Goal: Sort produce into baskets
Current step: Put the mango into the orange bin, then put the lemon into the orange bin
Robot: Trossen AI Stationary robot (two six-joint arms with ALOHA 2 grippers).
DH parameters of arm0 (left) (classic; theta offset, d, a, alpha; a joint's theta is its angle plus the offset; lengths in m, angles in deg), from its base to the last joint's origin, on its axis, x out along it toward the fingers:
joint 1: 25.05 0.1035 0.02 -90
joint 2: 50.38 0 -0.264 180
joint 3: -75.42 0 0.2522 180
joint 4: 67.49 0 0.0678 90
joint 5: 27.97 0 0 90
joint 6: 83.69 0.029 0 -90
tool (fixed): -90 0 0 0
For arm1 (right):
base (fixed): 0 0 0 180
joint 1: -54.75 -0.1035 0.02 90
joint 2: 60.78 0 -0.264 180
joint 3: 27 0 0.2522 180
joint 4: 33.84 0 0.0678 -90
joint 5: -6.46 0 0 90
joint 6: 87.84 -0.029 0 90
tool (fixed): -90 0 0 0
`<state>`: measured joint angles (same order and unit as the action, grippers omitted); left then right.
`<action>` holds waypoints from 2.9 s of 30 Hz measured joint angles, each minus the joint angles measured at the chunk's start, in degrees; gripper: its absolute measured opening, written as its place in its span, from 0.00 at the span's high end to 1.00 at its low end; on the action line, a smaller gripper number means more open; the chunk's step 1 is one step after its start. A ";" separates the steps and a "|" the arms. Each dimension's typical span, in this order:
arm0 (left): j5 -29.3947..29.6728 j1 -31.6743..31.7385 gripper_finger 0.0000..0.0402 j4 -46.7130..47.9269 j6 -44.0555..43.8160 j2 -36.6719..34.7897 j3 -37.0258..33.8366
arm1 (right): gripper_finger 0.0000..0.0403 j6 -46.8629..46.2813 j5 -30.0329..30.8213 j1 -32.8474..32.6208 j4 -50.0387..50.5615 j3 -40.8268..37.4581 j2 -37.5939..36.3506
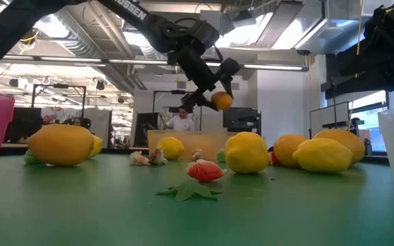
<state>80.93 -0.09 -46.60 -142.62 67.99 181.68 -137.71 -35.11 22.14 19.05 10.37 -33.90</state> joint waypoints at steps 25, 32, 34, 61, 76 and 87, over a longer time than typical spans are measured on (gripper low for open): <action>2.82 -0.05 0.39 11.07 10.08 7.99 8.79 | 0.16 0.02 0.01 0.00 1.68 0.00 -0.01; 2.97 -0.16 0.39 10.41 15.35 7.99 8.79 | 0.16 0.02 0.02 -0.01 1.70 0.00 -0.01; 2.99 -0.24 0.39 10.22 16.03 7.99 8.79 | 0.16 0.02 0.04 0.00 1.73 0.00 0.01; -0.10 0.72 0.25 9.88 18.81 6.54 8.70 | 0.16 0.22 -0.46 -0.01 1.70 0.00 0.01; -17.52 -6.92 0.25 35.10 40.78 -12.18 8.70 | 0.16 0.26 -0.61 0.01 1.70 0.00 0.01; -13.62 -12.38 0.25 55.85 41.05 -30.12 -5.09 | 0.16 0.26 -0.46 -0.01 1.63 0.00 0.01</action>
<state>67.31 -12.48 9.25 -101.57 37.87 176.59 -137.44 -35.57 22.13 20.68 10.37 -33.89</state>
